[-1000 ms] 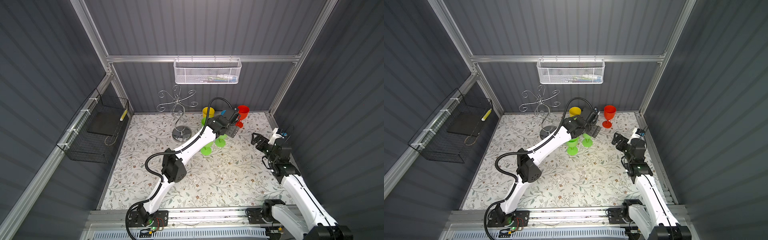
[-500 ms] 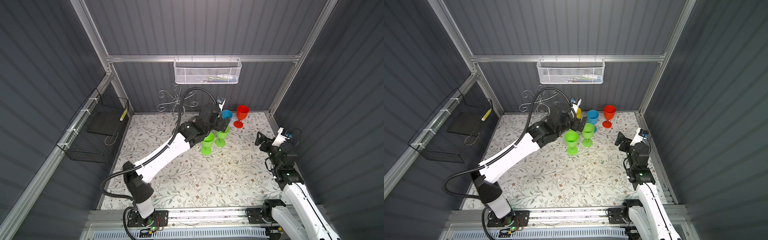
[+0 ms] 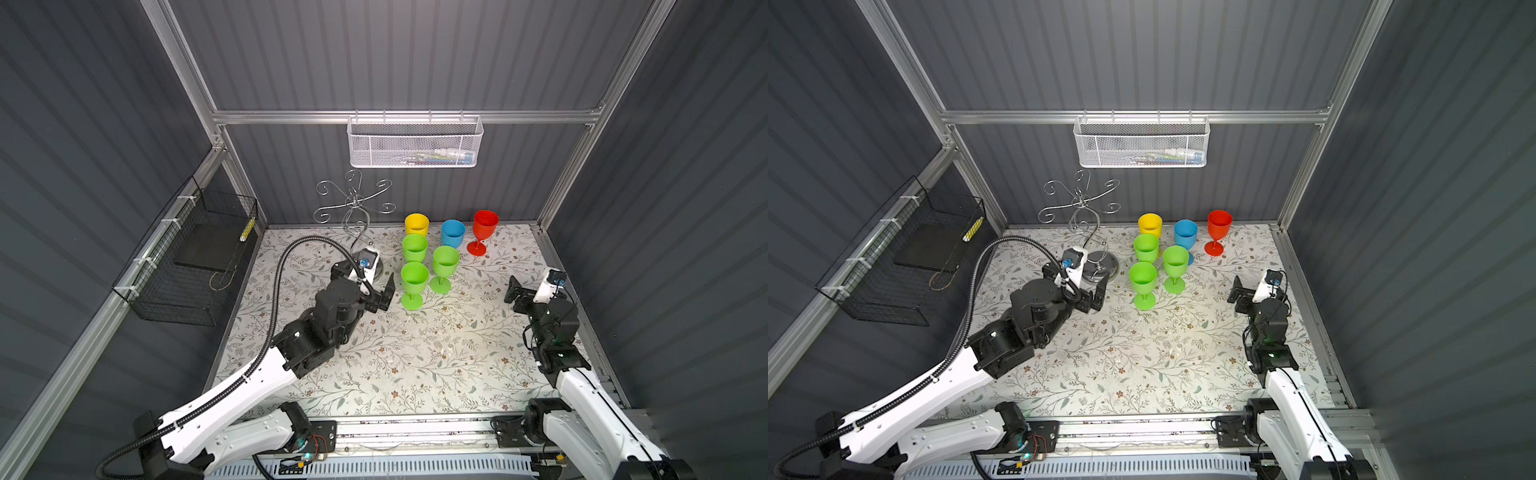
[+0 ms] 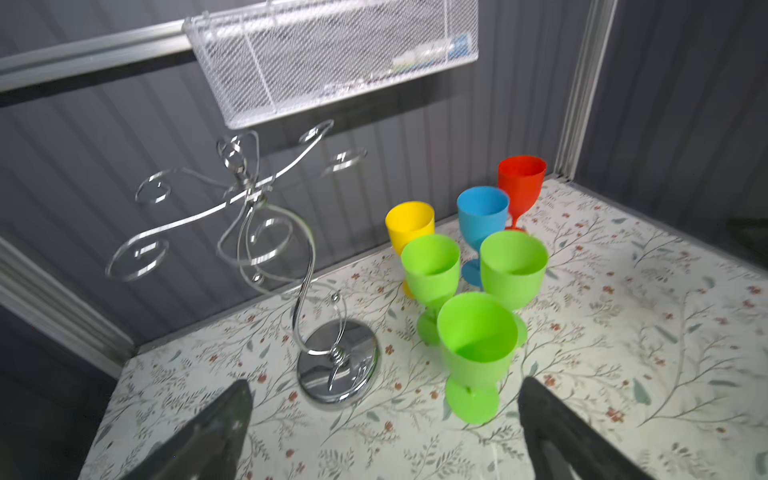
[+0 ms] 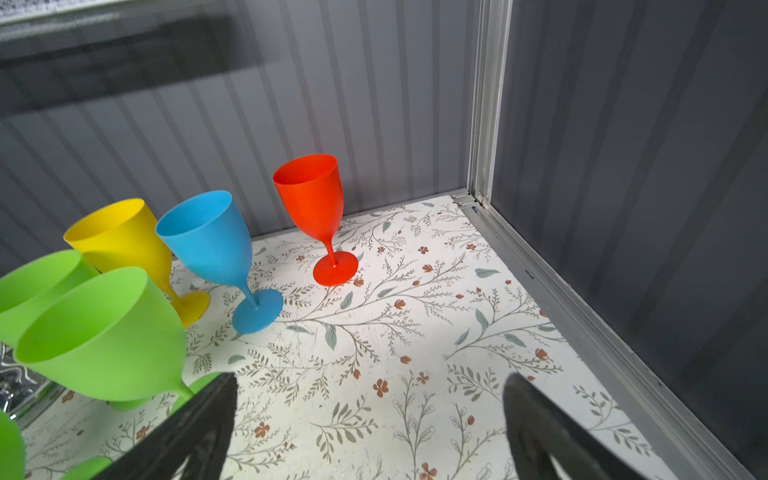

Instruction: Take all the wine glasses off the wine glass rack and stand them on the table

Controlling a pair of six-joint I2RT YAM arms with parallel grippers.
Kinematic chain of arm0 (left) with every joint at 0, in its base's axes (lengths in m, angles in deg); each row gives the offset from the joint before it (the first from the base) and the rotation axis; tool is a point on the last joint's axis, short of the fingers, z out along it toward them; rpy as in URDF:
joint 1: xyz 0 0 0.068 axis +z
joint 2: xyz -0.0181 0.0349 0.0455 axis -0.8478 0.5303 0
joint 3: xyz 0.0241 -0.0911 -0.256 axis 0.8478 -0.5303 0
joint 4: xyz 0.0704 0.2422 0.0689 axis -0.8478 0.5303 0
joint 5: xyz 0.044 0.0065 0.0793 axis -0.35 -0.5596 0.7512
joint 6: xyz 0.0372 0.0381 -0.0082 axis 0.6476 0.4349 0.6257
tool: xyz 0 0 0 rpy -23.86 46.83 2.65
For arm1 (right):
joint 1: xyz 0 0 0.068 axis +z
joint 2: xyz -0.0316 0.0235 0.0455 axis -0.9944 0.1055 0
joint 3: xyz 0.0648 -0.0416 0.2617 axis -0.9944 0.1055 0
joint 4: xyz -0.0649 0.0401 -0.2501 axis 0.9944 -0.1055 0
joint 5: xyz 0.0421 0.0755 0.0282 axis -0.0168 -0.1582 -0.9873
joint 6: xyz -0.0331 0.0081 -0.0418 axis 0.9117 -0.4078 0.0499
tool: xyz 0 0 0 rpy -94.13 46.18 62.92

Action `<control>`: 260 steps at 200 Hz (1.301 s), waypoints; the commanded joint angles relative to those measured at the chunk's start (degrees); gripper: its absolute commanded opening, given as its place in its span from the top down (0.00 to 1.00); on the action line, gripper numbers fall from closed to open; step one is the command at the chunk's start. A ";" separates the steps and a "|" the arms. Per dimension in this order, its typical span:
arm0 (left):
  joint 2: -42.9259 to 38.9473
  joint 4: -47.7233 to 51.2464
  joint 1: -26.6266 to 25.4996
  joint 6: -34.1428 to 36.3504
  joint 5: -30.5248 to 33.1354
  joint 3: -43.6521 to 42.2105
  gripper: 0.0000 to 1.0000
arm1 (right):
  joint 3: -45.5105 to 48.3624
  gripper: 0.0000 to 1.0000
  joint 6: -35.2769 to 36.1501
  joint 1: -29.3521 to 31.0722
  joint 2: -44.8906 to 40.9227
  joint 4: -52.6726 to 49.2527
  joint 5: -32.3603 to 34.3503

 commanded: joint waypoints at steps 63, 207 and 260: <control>1.45 -24.38 16.62 -13.84 9.98 -21.27 0.00 | 5.82 0.01 6.44 0.35 12.81 24.40 -0.19; 34.67 -51.34 39.02 0.88 -12.01 -24.48 0.00 | 7.35 0.01 7.22 -1.47 37.45 47.04 -1.18; 43.55 -61.08 43.35 -1.78 -16.70 -24.75 0.00 | 4.16 0.01 5.19 -2.77 36.68 39.82 -0.24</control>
